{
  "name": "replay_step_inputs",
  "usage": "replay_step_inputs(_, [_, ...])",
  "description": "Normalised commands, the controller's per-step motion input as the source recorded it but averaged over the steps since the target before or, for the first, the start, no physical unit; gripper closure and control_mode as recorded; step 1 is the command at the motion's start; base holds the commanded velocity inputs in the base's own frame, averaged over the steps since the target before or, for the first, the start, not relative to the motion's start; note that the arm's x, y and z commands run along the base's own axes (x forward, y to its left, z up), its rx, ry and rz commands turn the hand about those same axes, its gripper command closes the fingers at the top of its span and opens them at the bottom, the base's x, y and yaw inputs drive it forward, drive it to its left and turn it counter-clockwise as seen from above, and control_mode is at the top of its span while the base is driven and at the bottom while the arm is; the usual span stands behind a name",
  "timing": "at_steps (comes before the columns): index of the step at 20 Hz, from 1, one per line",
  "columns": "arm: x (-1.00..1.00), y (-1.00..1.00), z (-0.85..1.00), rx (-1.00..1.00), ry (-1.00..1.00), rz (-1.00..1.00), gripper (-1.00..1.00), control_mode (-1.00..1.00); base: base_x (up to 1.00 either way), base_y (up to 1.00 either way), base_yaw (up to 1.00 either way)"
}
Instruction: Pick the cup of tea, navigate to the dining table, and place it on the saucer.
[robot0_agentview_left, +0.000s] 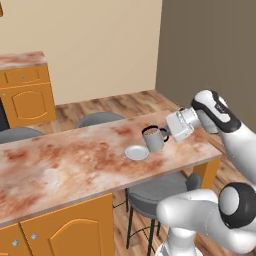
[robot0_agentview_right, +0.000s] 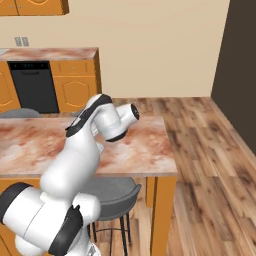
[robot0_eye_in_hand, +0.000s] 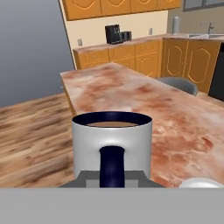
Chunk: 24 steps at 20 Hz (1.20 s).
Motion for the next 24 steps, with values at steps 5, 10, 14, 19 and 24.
replay_step_inputs(5, [0.48,0.01,-0.44,0.02,0.0,0.0,1.0,-1.0,0.0,0.0,0.0])
replay_step_inputs(10, [0.53,0.0,-0.27,0.02,0.0,0.01,1.0,-1.0,0.0,0.0,0.0])
replay_step_inputs(14, [0.28,0.0,-0.09,0.0,0.0,0.01,1.0,-1.0,0.0,0.0,0.0])
replay_step_inputs(19, [0.06,0.02,-0.26,0.0,0.0,0.04,1.0,-1.0,0.0,0.0,0.0])
replay_step_inputs(24, [0.03,0.12,-0.41,0.0,0.0,0.04,1.0,-1.0,0.0,0.0,0.0])
